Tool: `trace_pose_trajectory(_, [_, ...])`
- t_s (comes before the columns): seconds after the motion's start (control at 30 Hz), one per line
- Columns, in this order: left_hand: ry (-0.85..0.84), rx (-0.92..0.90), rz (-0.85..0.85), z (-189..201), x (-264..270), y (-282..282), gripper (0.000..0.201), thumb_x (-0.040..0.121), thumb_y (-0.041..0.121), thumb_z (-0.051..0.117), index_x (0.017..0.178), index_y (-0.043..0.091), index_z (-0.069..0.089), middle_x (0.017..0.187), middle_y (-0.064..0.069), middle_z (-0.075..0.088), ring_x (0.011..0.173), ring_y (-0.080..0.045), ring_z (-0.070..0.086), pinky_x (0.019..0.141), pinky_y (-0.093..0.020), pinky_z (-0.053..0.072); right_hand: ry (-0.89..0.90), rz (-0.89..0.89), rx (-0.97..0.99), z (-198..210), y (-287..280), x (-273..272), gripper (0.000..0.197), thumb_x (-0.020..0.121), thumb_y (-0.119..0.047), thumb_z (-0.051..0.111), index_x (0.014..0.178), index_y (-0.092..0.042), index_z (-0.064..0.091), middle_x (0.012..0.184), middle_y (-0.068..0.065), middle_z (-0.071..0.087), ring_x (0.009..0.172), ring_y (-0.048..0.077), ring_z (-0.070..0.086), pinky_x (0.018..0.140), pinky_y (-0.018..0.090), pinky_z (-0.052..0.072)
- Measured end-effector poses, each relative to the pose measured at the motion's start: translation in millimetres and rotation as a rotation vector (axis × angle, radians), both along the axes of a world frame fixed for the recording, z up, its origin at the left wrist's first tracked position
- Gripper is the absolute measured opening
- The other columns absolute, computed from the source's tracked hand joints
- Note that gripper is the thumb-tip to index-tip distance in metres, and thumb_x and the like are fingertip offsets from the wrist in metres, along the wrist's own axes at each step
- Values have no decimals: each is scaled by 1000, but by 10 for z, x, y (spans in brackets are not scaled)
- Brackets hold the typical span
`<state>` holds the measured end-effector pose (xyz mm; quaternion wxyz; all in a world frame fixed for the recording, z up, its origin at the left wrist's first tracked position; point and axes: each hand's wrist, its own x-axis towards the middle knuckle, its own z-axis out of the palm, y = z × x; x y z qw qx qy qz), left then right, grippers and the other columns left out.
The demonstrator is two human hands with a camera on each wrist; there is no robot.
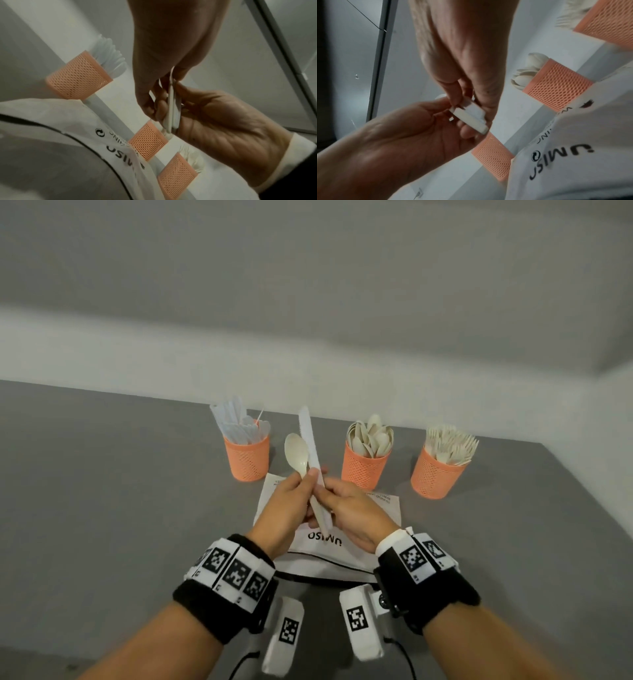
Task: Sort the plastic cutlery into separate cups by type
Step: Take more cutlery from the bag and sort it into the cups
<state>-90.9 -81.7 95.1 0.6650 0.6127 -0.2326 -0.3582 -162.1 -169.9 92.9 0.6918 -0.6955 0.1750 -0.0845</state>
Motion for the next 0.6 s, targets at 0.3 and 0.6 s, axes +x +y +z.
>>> trace_pose_trajectory(0.3, [25,45,127,-11,313,5,19,97,20,46,92,7,59,82,-14,59,67,-17,55,66,-34,56,17,-103,-192,-75,-48,193,18,94,-10,49,109,-5,57,90,7,67,84,25,67,72,42,58])
trace_pose_trajectory(0.6, [40,26,158,-41,425,7,18,95,10,50,78,6,54,62,-2,55,37,-3,41,38,-16,36,49,-161,-380,-41,-202,219,13,94,-12,47,86,-17,56,83,12,65,72,29,67,74,48,56])
